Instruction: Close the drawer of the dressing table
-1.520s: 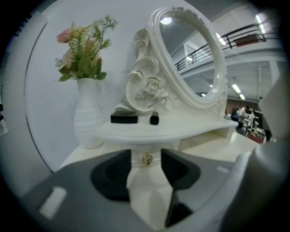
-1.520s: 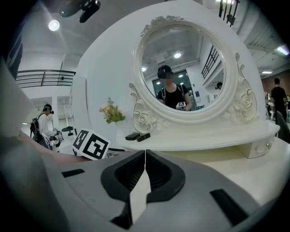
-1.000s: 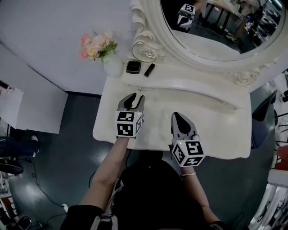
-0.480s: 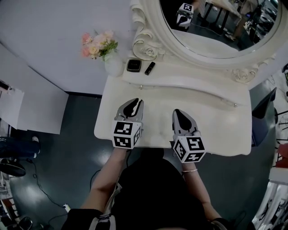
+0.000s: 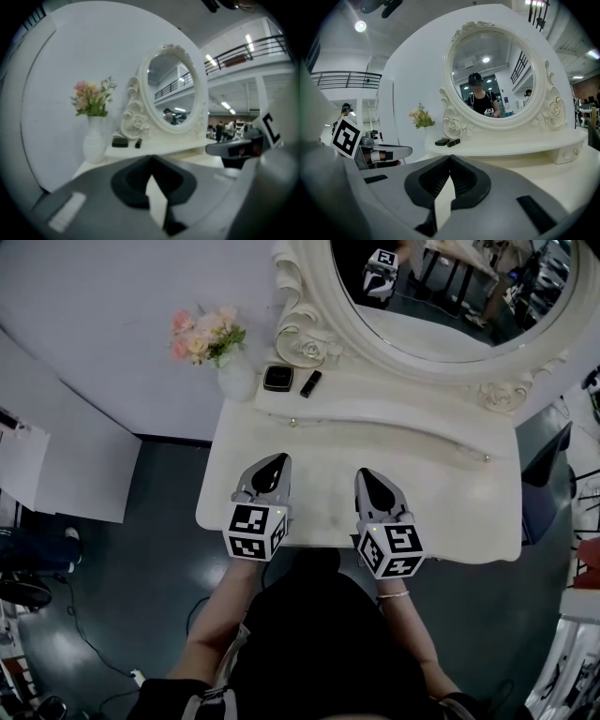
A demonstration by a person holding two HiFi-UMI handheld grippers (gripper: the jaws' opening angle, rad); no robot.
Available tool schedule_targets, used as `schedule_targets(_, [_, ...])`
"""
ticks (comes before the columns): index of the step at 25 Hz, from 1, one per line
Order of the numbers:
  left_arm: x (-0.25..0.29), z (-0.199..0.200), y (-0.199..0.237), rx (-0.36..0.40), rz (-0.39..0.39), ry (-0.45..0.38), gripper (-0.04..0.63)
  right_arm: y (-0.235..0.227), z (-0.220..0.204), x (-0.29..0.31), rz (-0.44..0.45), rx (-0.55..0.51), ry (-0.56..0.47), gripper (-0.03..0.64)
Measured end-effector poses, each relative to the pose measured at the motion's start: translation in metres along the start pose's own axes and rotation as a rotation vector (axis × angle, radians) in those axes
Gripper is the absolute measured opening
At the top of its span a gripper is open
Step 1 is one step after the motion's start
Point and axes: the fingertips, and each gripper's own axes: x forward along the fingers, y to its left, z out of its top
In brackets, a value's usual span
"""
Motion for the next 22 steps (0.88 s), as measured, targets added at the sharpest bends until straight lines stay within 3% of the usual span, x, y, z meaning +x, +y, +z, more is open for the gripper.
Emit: schedule_targets(22, [-0.0025, -0.0031, -0.0001, -0.013, -0.001, 0.001, 0.008, 0.0081, 0.0025, -0.002, 0.043, -0.047, 0.004, 0.005])
